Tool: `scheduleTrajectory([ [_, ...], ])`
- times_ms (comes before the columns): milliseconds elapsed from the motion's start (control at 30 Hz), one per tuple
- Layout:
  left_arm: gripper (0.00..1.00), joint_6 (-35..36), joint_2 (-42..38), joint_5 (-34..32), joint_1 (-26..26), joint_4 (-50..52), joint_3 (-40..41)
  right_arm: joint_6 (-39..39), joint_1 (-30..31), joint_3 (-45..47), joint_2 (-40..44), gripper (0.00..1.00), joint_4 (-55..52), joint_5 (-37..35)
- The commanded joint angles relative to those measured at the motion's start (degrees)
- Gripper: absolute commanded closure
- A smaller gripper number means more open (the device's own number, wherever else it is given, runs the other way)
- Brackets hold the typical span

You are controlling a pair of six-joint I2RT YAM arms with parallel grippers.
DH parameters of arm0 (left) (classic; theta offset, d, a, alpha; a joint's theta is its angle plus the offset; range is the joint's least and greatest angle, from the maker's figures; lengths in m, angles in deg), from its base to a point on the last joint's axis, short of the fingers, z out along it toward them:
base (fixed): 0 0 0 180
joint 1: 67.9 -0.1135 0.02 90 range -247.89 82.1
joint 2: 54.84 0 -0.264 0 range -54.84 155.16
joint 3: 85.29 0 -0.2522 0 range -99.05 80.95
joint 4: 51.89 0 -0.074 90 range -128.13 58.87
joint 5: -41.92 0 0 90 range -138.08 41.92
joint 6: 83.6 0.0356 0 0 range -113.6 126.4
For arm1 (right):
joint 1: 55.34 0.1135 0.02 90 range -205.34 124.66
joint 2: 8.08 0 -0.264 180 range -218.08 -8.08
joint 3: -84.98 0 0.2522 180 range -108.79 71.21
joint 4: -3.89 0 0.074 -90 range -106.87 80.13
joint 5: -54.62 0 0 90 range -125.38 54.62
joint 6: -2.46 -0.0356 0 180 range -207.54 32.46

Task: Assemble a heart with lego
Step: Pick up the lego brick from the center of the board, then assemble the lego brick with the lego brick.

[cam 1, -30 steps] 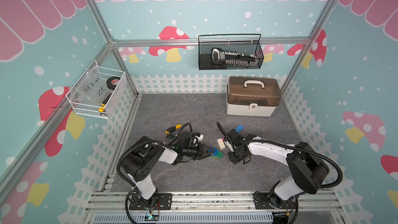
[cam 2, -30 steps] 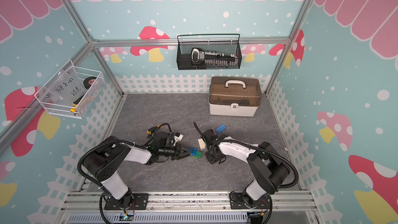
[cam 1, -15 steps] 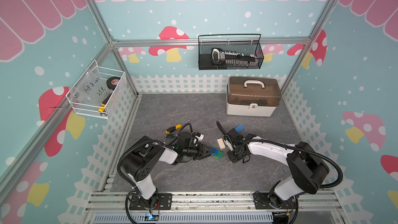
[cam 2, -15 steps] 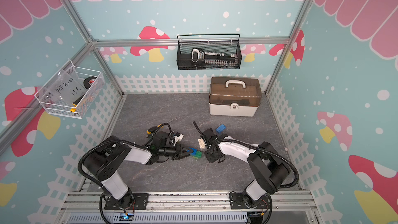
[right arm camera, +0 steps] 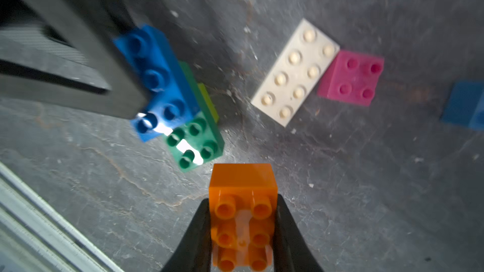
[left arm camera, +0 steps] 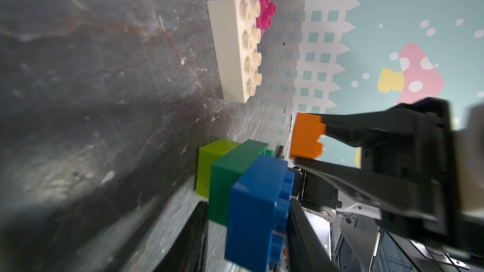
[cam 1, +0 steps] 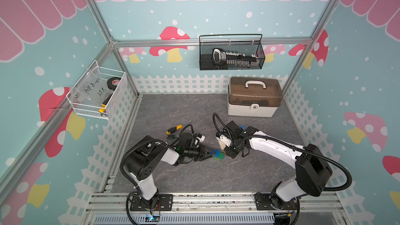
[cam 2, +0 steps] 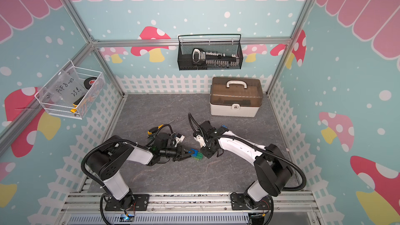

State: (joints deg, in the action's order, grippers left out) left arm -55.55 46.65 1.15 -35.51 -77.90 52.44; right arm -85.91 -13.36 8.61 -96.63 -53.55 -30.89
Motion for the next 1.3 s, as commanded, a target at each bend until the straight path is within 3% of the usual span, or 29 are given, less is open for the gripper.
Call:
scheduleTrajectory([
  [0, 0.65, -1.1, 1.2, 1.2, 0.3, -2.7, 0.6, 11.9, 1.2, -3.5, -3.1, 0.85, -5.7, 2.9],
  [167, 0.65, -1.3, 1.8, 1.1, 0.2, -3.7, 1.0, 18.1, 1.3, -7.2, -7.3, 0.85, -9.3, 2.6],
  [400, 0.65, -1.8, 2.3, 0.8, 0.3, -5.0, 1.8, 19.6, 1.9, -6.3, -8.4, 0.87, -9.2, 2.0],
  [733, 0.64, -2.1, 2.3, 0.7, 0.2, -5.7, 2.0, 18.9, 4.2, -8.9, -12.5, 0.87, -7.0, 1.9],
  [1267, 0.65, -2.4, 2.1, 0.6, 0.2, -6.8, 2.5, 15.6, 6.0, -10.4, -16.6, 0.94, -6.6, -7.2],
])
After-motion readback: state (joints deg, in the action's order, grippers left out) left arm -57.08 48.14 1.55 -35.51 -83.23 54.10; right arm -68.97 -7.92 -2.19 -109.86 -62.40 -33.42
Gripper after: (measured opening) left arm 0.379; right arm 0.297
